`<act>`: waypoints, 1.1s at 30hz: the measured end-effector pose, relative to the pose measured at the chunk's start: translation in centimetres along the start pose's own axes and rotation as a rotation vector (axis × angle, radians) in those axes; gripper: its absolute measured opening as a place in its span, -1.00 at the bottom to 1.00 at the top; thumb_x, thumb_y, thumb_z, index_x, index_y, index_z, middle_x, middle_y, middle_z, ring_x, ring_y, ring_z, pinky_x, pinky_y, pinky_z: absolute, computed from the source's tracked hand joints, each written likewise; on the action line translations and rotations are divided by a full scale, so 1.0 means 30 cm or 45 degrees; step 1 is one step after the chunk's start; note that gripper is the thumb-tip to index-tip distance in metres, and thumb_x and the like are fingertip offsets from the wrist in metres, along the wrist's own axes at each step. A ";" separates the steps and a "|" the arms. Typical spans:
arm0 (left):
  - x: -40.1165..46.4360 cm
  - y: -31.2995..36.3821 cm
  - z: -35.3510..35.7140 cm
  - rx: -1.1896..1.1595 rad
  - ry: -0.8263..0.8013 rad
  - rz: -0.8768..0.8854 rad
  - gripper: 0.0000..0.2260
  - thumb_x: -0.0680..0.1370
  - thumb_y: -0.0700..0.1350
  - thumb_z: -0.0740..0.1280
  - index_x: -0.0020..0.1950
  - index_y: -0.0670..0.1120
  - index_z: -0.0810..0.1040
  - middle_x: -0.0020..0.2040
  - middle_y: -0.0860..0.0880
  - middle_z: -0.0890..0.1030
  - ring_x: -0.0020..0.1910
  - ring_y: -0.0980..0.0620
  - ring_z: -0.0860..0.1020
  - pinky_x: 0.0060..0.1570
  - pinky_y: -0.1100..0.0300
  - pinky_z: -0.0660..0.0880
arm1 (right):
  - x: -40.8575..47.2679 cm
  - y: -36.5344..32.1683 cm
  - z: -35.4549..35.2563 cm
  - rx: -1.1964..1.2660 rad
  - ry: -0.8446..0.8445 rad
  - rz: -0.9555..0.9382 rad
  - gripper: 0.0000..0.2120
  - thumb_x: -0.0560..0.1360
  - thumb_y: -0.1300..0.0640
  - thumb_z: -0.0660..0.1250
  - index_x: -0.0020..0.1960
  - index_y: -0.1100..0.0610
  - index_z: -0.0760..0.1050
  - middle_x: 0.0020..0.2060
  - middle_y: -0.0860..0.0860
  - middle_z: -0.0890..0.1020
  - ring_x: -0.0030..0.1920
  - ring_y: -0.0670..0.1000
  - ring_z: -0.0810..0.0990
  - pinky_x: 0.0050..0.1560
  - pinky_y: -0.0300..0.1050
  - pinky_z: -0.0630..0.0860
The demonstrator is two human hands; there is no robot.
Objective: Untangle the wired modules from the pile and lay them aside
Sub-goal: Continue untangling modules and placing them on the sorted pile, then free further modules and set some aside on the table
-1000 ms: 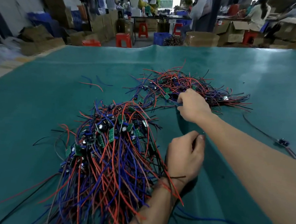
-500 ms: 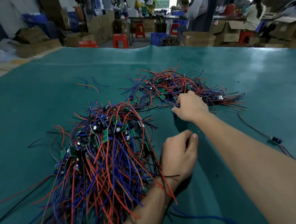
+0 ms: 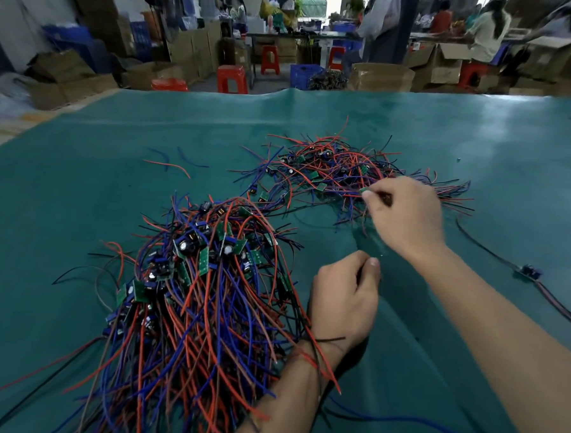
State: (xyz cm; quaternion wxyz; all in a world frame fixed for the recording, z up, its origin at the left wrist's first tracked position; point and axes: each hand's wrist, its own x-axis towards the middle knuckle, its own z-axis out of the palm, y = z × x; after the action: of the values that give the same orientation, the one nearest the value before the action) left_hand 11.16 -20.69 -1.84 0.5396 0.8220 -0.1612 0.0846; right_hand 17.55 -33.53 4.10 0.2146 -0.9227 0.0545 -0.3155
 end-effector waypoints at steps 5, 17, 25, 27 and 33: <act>-0.004 -0.001 -0.001 -0.098 0.069 -0.021 -0.75 0.63 0.02 0.18 -0.12 -0.10 0.48 -0.31 -0.10 0.61 -0.24 -0.16 0.58 -0.17 -0.12 0.50 | -0.055 -0.018 -0.186 1.116 0.129 0.662 -0.78 0.44 0.03 0.40 -0.29 0.14 0.67 -0.35 0.10 0.69 -0.42 -0.01 0.53 -0.39 -0.13 0.52; 0.000 0.007 0.001 -0.317 0.323 -0.065 -0.70 0.63 0.16 0.06 0.07 -0.02 0.43 -0.25 -0.10 0.55 -0.29 -0.18 0.53 -0.19 -0.19 0.50 | -0.170 0.117 -0.253 2.980 -0.702 1.140 -0.82 0.51 0.23 0.33 -0.01 0.37 0.55 -0.36 0.16 0.61 -0.42 -0.21 0.32 -0.59 -0.39 0.42; -0.003 0.008 0.003 -0.509 0.134 -0.077 -0.52 0.53 0.29 0.15 -0.19 -0.08 0.60 -0.42 -0.10 0.57 -0.45 -0.01 0.49 -0.37 -0.06 0.47 | -0.192 0.034 -0.149 2.014 -0.606 1.100 -0.92 0.40 0.21 0.39 -0.14 0.18 0.53 -0.40 0.02 0.57 -0.55 -0.16 0.41 -0.67 -0.38 0.25; -0.007 0.013 -0.009 -0.543 0.169 -0.042 -0.50 0.55 0.31 0.16 -0.16 -0.12 0.55 -0.38 -0.26 0.55 -0.44 -0.04 0.44 -0.39 -0.09 0.43 | -0.206 0.008 -0.106 1.820 -0.549 1.114 -0.92 0.53 0.25 0.32 -0.14 0.16 0.53 -0.40 0.01 0.57 -0.53 -0.14 0.44 -0.59 -0.35 0.34; -0.011 0.024 -0.011 -0.412 0.140 -0.014 -0.78 0.56 0.02 0.33 -0.16 -0.09 0.62 -0.35 -0.02 0.63 -0.36 -0.05 0.58 -0.29 0.06 0.52 | -0.222 0.006 -0.089 1.843 -0.436 1.088 -0.84 0.50 0.37 0.26 -0.12 0.19 0.57 -0.35 0.06 0.61 -0.44 -0.05 0.56 -0.40 -0.28 0.51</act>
State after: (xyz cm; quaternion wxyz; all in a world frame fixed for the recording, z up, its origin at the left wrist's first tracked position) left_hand 10.62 -20.58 -1.19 0.6733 0.7195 -0.1384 0.0995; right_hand 10.65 -33.10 2.20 0.8564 -0.4938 0.1494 -0.0211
